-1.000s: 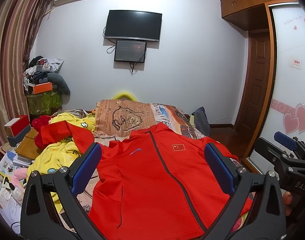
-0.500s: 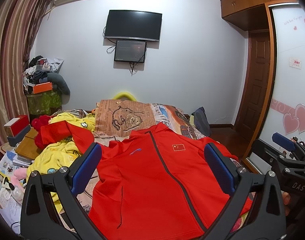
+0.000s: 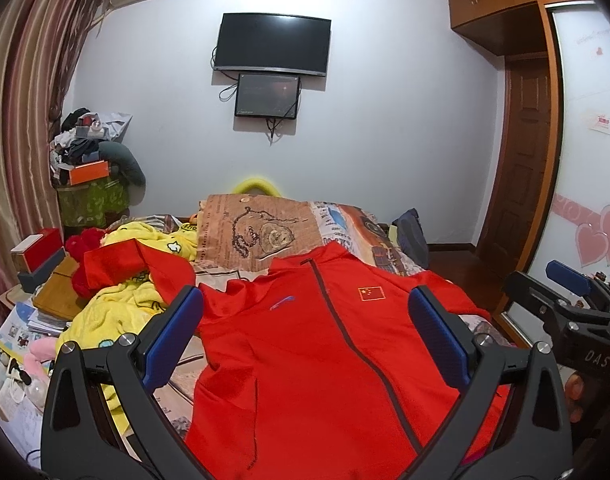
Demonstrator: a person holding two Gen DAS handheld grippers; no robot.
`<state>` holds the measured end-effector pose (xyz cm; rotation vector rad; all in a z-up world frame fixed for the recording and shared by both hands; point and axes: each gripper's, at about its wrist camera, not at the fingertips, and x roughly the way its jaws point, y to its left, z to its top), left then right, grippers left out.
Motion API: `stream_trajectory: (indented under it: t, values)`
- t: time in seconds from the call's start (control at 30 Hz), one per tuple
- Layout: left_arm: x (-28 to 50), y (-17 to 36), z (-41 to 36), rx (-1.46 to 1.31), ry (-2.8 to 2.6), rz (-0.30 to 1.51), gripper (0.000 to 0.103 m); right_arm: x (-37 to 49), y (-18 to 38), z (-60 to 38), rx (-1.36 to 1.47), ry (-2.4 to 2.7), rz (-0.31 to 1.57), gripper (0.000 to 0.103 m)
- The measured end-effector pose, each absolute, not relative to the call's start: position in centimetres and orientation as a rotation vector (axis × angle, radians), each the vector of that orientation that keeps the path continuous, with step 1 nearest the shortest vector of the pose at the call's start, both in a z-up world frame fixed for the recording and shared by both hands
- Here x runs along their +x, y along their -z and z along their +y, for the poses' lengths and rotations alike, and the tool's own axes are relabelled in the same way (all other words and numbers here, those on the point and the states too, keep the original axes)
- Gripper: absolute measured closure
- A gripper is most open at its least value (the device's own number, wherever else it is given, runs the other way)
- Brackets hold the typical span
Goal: Fold large clothes
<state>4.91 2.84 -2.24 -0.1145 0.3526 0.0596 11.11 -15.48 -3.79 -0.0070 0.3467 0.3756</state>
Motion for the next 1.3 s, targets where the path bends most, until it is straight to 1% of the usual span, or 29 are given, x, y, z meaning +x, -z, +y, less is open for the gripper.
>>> stream_trajectory:
  t: [0.13,0.3,0.47,0.57,0.7,0.8,0.97,1.0,1.07,1.23,1.3]
  values:
    - [6.8,2.5,4.9,-0.134,-0.113,0.357,0.0,13.1,4.1,-14.6,-0.015,-0.383,0.355,0.0]
    - [10.3,2.2,9.6,-0.169,-0.197,0.353,0.0,16.1,4.2,-13.4,-0.041,-0.403,0.365,0.0]
    - [14.8,2.2,15.1,-0.16,-0.253,0.402,0.0,19.6,3.8,-12.5,-0.07,-0.437,0.382,0.0]
    - [18.0,2.8,18.6,-0.165,-0.279,0.469,0.0,21.9,3.8,-11.9,-0.099,-0.453,0.403,0.0]
    - [21.9,5.1,23.9,-0.277,-0.252,0.584,0.0,25.5,4.7,-11.1,-0.1,-0.475,0.482,0.0]
    - [24.9,7.9,28.0,-0.411,-0.215,0.69,0.0,28.1,6.8,-10.4,-0.118,-0.464,0.562,0.0]
    - [28.7,13.3,33.7,-0.624,-0.194,0.802,0.001,31.6,11.6,-9.1,-0.189,-0.44,0.726,0.0]
    - [29.1,14.1,34.5,-0.648,-0.198,0.82,0.002,32.1,12.5,-9.0,-0.197,-0.438,0.757,0.0]
    - [30.6,16.0,36.1,-0.679,-0.218,0.858,0.012,33.0,14.0,-9.0,-0.209,-0.431,0.811,0.0]
    - [34.4,19.4,38.2,-0.667,-0.258,0.924,0.018,35.1,16.7,-9.2,-0.225,-0.414,0.909,0.0]
    - [35.7,20.6,39.0,-0.677,-0.269,0.938,0.025,35.9,17.4,-9.3,-0.211,-0.415,0.928,0.0]
